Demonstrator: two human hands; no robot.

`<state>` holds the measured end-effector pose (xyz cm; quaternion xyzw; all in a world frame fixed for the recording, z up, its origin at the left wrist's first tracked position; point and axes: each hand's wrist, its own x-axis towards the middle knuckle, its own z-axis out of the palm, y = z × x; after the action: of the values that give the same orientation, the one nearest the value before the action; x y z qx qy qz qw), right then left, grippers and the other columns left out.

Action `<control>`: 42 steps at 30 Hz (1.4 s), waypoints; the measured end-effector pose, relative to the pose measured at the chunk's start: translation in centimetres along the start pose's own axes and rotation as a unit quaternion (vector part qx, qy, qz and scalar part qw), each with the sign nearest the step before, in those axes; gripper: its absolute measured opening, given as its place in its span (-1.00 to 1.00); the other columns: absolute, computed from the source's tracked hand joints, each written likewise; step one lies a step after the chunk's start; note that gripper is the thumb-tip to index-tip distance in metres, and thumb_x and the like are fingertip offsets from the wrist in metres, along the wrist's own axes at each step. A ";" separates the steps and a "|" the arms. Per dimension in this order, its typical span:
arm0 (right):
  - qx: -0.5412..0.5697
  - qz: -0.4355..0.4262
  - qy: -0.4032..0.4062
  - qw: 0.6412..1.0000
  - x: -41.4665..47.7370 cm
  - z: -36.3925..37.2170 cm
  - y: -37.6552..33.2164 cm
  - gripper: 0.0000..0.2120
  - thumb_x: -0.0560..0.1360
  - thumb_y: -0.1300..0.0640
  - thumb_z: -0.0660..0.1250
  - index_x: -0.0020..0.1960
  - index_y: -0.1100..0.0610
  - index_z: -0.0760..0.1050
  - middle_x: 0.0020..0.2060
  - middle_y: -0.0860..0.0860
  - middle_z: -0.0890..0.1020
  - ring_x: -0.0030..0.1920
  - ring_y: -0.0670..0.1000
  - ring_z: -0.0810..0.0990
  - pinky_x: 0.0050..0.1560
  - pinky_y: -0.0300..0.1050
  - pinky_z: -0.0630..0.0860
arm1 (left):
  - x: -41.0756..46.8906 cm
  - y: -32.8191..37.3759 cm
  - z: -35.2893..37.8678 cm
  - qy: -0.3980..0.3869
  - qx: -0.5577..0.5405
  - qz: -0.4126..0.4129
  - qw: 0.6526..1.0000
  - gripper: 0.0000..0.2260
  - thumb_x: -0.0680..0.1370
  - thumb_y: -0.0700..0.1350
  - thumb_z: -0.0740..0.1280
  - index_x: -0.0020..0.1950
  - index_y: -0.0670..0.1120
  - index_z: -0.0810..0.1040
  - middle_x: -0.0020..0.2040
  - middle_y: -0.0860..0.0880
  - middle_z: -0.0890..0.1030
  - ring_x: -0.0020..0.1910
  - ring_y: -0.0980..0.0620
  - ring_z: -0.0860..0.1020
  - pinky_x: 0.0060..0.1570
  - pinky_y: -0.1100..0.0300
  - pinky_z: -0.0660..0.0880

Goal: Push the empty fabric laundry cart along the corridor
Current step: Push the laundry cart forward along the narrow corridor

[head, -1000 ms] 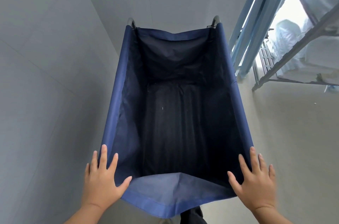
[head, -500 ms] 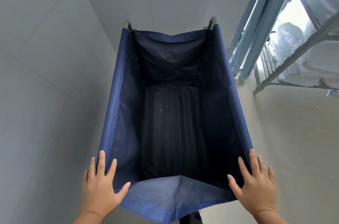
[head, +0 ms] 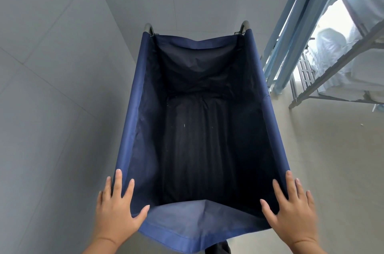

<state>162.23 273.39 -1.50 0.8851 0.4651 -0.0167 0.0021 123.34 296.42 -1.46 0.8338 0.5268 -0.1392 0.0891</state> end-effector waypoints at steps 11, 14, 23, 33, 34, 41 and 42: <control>0.001 0.003 0.018 1.000 0.9 0.6 -0.2 -0.37 0.43 -0.22 0.20 0.20 0.25 0.65 0.46 0.29 0.42 0.29 0.43 0.52 0.21 0.41 0.38 | 0.7 -0.3 -0.2 0.000 -0.003 0.000 1.000 -0.15 0.47 0.46 -0.09 0.34 -0.13 0.57 0.61 -0.23 0.16 0.41 -0.43 0.32 0.15 -0.35 0.44; 0.004 0.000 0.027 1.000 1.6 0.6 -0.2 -0.38 0.43 -0.22 0.20 0.19 0.24 0.65 0.45 0.28 0.44 0.28 0.43 0.53 0.21 0.40 0.39 | 1.1 -0.3 -0.4 0.003 -0.004 -0.004 1.000 -0.15 0.46 0.46 -0.09 0.33 -0.14 0.58 0.60 -0.24 0.17 0.40 -0.44 0.32 0.14 -0.36 0.44; 0.020 -0.019 0.024 0.999 5.1 0.3 -0.3 -0.39 0.42 -0.22 0.22 0.18 0.22 0.66 0.45 0.28 0.45 0.27 0.41 0.56 0.20 0.39 0.42 | 3.0 0.3 -1.1 0.011 -0.011 -0.022 1.000 -0.12 0.47 0.47 -0.10 0.29 -0.19 0.60 0.57 -0.29 0.23 0.38 -0.48 0.34 0.11 -0.40 0.45; 0.034 -0.046 0.020 0.998 9.4 0.3 -0.7 -0.40 0.42 -0.22 0.22 0.18 0.21 0.67 0.45 0.27 0.46 0.27 0.42 0.57 0.19 0.39 0.45 | 5.5 0.0 -0.8 0.030 -0.011 -0.046 0.998 -0.11 0.45 0.49 -0.06 0.30 -0.19 0.59 0.61 -0.24 0.18 0.41 -0.47 0.31 0.13 -0.39 0.42; 0.037 -0.046 0.019 0.998 9.8 0.3 -0.8 -0.40 0.42 -0.22 0.22 0.18 0.21 0.67 0.45 0.27 0.46 0.27 0.42 0.56 0.19 0.39 0.45 | 5.8 0.0 -0.8 0.029 -0.011 -0.048 0.998 -0.11 0.45 0.49 -0.07 0.31 -0.19 0.59 0.61 -0.24 0.17 0.41 -0.48 0.30 0.14 -0.39 0.41; 0.047 -0.055 0.032 0.997 12.5 0.3 -1.7 -0.42 0.43 -0.19 0.21 0.17 0.22 0.67 0.44 0.27 0.47 0.27 0.42 0.56 0.17 0.39 0.47 | 7.6 -0.7 -1.0 0.032 -0.002 -0.059 0.998 -0.10 0.44 0.50 -0.09 0.35 -0.16 0.55 0.64 -0.20 0.09 0.44 -0.47 0.27 0.12 -0.39 0.43; 0.045 -0.058 0.035 0.997 12.8 0.3 -1.9 -0.42 0.43 -0.19 0.21 0.17 0.23 0.66 0.44 0.27 0.47 0.27 0.42 0.56 0.18 0.39 0.47 | 7.9 -0.9 -1.1 0.032 -0.001 -0.061 0.998 -0.10 0.44 0.50 -0.09 0.36 -0.15 0.55 0.64 -0.19 0.08 0.44 -0.46 0.26 0.12 -0.38 0.44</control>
<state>167.90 285.04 -2.16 0.8561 0.5139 -0.0064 -0.0548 125.91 303.84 -2.95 0.8042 0.5790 -0.1174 0.0646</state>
